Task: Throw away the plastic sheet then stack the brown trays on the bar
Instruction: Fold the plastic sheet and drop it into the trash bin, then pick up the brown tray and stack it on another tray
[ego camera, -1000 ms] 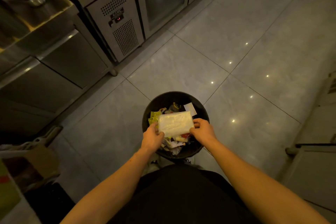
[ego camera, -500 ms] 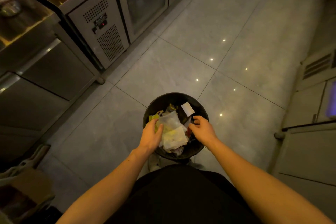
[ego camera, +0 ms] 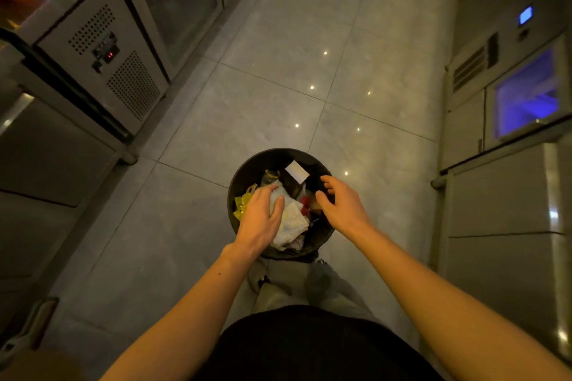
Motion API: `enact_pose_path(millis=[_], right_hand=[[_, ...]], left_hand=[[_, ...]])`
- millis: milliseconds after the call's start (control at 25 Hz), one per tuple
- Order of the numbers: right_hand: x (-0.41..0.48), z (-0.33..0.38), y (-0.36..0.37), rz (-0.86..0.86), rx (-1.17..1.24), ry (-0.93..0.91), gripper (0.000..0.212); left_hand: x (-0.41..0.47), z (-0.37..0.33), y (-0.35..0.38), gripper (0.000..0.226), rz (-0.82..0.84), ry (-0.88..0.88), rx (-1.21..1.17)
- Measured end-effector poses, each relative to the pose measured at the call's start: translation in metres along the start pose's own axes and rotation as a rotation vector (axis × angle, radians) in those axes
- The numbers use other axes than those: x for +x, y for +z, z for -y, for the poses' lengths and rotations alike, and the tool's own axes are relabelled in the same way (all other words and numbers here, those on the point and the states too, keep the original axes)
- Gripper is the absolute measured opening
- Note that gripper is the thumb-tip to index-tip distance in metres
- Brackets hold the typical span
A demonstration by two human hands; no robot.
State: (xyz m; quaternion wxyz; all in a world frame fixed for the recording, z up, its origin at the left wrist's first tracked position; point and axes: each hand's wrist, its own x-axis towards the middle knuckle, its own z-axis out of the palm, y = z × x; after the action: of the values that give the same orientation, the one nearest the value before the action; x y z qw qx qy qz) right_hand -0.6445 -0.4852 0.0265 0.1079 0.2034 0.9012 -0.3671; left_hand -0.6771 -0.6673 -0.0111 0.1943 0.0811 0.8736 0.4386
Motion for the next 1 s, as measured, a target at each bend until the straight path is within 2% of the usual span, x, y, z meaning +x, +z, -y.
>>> enact_pose_path(millis=[160, 400, 800, 1000], right_hand=[[-0.022, -0.016, -0.023, -0.057, -0.132, -0.032, 0.05], [-0.077, -0.069, -0.08, -0.278, -0.171, 0.023, 0.052], [-0.289, -0.232, -0.18, -0.766, 0.046, 0.335, 0.054], [-0.411, -0.309, -0.19, -0.987, 0.167, 0.52, 0.054]], left_hand=[[-0.002, -0.022, 0.009, 0.042, 0.04, 0.118, 0.017], [-0.019, -0.081, 0.057, 0.043, 0.121, 0.289, 0.024], [-0.138, -0.232, 0.235, 0.041, 0.421, 0.729, 0.136], [-0.22, -0.286, 0.334, 0.04, 0.601, 0.915, 0.164]])
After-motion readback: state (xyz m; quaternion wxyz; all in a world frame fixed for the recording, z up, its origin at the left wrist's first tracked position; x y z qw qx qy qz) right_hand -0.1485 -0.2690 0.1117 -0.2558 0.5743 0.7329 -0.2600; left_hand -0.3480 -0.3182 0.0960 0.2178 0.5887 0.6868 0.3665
